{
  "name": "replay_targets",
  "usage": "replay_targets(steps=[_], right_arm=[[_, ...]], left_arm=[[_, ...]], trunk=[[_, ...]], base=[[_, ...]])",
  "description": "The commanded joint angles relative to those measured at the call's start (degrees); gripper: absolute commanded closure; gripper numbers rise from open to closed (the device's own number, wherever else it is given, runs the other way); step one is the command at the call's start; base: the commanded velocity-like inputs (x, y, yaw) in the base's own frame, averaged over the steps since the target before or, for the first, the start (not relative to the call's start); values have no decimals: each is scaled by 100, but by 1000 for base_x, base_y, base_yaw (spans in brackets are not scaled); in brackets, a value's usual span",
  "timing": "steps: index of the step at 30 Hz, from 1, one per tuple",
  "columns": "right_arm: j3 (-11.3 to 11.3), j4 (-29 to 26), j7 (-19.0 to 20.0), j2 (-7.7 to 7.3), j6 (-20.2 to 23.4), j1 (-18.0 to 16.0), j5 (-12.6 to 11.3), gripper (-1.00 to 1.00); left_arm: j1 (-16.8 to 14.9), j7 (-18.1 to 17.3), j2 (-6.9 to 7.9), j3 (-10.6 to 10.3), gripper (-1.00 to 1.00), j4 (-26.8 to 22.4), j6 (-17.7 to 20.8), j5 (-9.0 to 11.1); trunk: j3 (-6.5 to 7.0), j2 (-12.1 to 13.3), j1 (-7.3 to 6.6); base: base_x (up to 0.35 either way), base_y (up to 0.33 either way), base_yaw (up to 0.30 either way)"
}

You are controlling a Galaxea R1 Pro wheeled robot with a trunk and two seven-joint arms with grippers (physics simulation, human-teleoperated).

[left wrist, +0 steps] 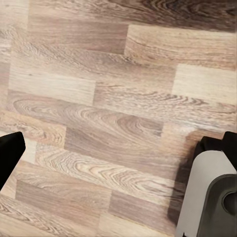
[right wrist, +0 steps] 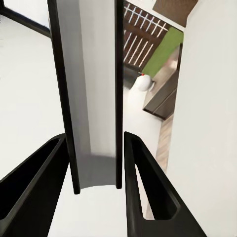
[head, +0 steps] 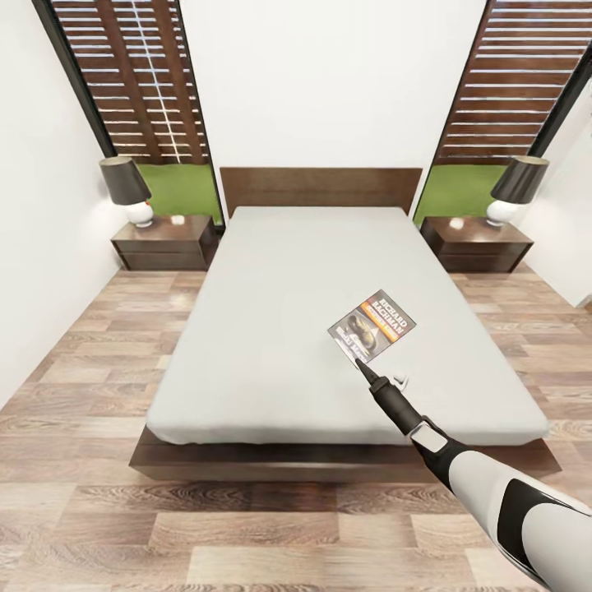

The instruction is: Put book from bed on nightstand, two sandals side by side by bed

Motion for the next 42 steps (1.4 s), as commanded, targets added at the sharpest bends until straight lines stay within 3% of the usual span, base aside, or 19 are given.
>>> replay_targets(steps=[1, 42], right_arm=[[-44, 7, -5, -2, -41, -2, 62, 100], [-41, 7, -5, 4, -42, -2, 63, 100]], left_arm=[[-2, 34, 4, -49, -100, -5, -14, 35], [-2, 34, 4, -50, -100, -5, -14, 35]], trunk=[[1, -9, 3], [379, -9, 3]], base=[[0, 0, 0], [0, 0, 0]])
